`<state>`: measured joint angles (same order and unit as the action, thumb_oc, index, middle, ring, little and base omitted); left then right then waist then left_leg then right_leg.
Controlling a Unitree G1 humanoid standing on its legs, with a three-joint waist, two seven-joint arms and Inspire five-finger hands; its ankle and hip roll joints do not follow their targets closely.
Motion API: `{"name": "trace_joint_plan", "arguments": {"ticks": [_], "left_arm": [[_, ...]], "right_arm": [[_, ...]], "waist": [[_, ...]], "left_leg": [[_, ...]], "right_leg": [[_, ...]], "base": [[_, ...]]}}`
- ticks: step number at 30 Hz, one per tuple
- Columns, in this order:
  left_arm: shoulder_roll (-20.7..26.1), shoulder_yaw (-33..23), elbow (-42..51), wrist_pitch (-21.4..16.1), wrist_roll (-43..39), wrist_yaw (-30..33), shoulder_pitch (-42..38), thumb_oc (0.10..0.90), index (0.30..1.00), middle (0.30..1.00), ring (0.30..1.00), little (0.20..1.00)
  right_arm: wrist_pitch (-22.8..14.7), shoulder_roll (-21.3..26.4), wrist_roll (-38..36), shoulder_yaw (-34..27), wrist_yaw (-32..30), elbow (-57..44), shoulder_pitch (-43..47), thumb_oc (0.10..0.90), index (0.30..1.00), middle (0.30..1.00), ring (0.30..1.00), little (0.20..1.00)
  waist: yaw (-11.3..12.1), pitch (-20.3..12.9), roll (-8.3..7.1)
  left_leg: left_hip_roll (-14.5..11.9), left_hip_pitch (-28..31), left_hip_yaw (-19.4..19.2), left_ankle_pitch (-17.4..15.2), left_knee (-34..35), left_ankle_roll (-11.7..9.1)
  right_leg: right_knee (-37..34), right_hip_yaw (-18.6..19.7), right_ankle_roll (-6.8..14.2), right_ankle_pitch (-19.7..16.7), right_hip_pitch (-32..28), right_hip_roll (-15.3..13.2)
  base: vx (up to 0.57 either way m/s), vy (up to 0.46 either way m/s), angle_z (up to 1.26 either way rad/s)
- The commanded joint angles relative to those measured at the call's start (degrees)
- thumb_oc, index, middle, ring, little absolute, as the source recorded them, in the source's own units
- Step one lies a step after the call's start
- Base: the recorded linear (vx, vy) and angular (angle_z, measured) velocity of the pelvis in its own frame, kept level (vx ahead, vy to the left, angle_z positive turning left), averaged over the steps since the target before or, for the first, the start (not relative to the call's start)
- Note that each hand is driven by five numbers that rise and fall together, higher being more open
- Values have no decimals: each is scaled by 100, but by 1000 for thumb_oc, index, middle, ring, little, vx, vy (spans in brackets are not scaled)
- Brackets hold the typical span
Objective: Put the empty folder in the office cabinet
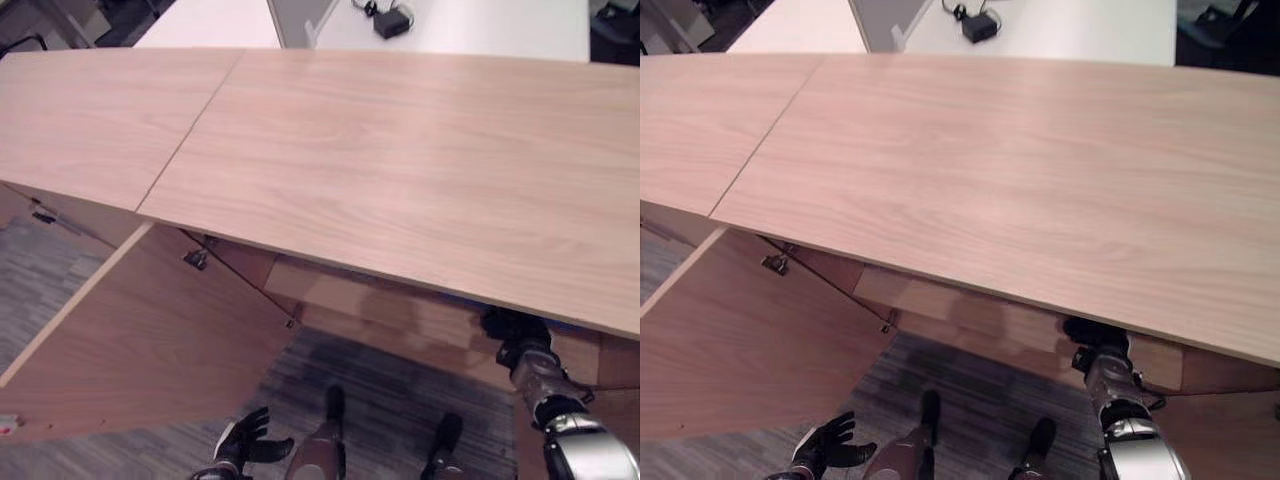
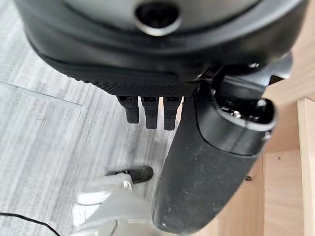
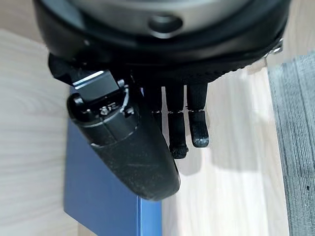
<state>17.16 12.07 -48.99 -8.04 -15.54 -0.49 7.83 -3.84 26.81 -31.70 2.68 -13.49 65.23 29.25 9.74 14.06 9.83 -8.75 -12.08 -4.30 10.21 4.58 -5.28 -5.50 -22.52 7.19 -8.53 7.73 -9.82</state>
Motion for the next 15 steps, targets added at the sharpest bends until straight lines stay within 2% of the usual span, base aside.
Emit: {"name": "trace_joint_plan", "arguments": {"ticks": [1, 7, 9, 15], "left_arm": [[510, 179, 132, -309, -198, 76, -306, 800, 900, 900, 900, 900], [536, 348, 221, -364, -294, 73, -362, 800, 900, 900, 900, 900], [569, 449, 296, -398, -295, 66, -389, 800, 900, 900, 900, 900], [676, 716, 776, -446, -401, -36, -350, 800, 900, 900, 900, 900]], "right_arm": [[-350, 377, 72, 131, -101, -42, 627, 400, 300, 300, 300, 300], [-306, 657, 121, 222, -139, 312, 1080, 400, 300, 300, 300, 300], [-317, 838, 117, 244, -155, 405, 1218, 400, 300, 300, 300, 300], [-308, 1180, 20, 271, -217, 660, 1631, 400, 300, 300, 300, 300]], "waist": [[149, 248, -265], [227, 427, -79], [225, 483, -34], [262, 639, 131]], "left_leg": [[150, 186, -57, -444, 23, -66], [128, -62, -61, -336, 42, -140], [142, -115, -21, -426, 42, -200], [177, -394, 19, -419, 42, -165]], "right_leg": [[751, 54, 11, 1436, -215, 3], [892, -13, 17, 1446, 78, -51], [931, 53, 54, 1569, 142, -89], [1129, 189, 45, 1599, 568, -141]], "base": [[0, 0, 0], [12, -6, 0], [71, -32, 1], [5, 12, -2]]}}
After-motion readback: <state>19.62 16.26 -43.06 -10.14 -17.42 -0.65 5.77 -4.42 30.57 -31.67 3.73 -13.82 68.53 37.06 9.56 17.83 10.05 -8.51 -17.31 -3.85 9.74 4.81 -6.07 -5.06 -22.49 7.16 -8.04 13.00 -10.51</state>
